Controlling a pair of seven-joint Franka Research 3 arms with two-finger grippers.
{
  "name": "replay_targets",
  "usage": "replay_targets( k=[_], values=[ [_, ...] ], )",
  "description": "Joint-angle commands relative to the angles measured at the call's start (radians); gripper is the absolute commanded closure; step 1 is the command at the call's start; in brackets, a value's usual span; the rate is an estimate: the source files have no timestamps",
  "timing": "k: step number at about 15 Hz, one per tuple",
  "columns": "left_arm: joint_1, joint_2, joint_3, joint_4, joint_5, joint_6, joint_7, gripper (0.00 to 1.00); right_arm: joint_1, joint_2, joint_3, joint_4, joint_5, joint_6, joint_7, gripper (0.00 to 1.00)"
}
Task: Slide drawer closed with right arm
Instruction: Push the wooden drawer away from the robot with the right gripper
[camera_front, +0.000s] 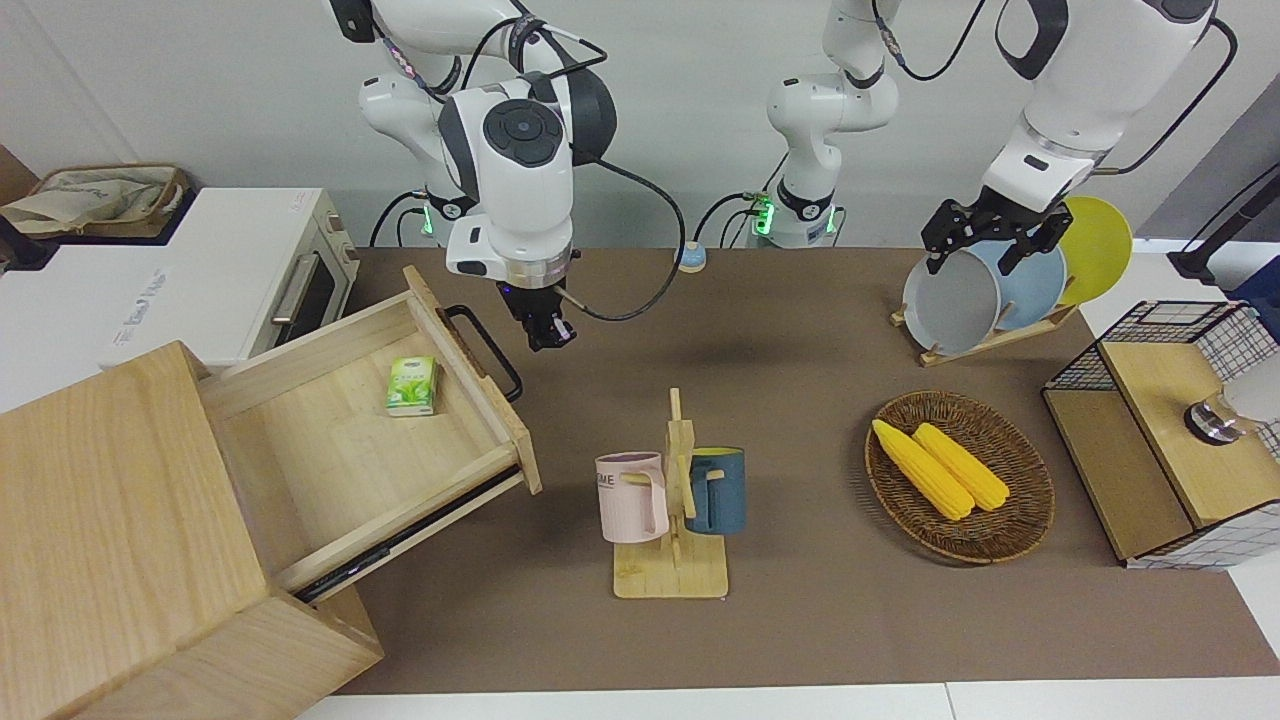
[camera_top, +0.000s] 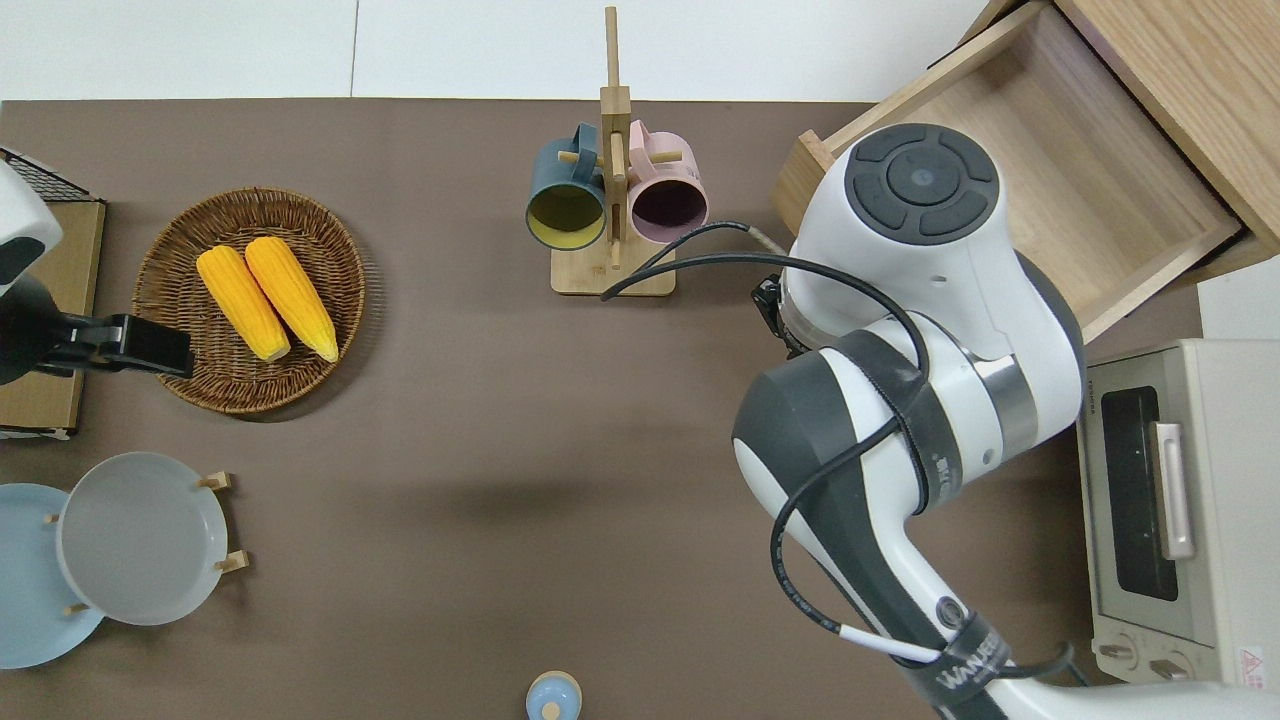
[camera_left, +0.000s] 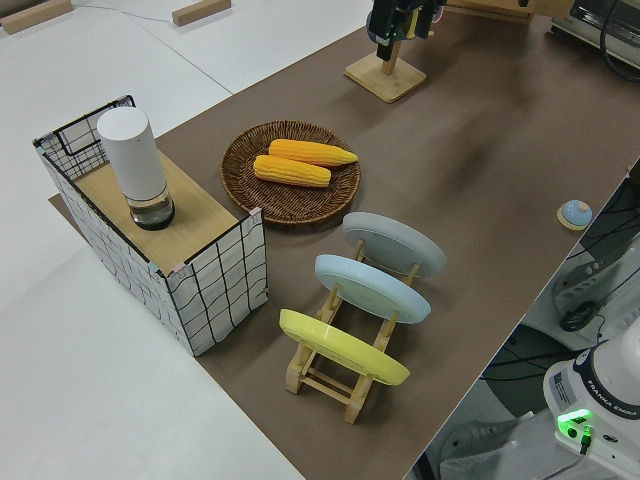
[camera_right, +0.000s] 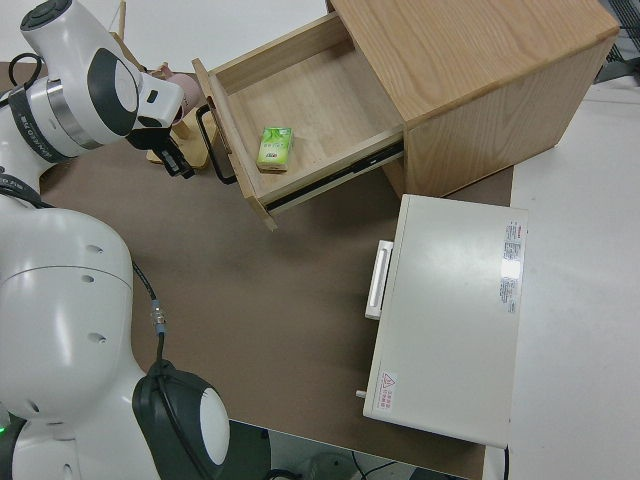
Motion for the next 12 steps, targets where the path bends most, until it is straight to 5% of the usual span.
replay_targets(
  k=[1,12],
  values=[
    [-0.007,-0.003,0.0,0.009,0.018,-0.018,-0.01,0.01,-0.022,0.01,0.012,0.001,-0.011,0.033,0.03,1.0],
    [-0.007,-0.003,0.0,0.01,0.018,-0.018,-0.01,0.01,-0.095,0.079,0.013,0.033,-0.034,0.072,-0.002,1.0]
  ],
)
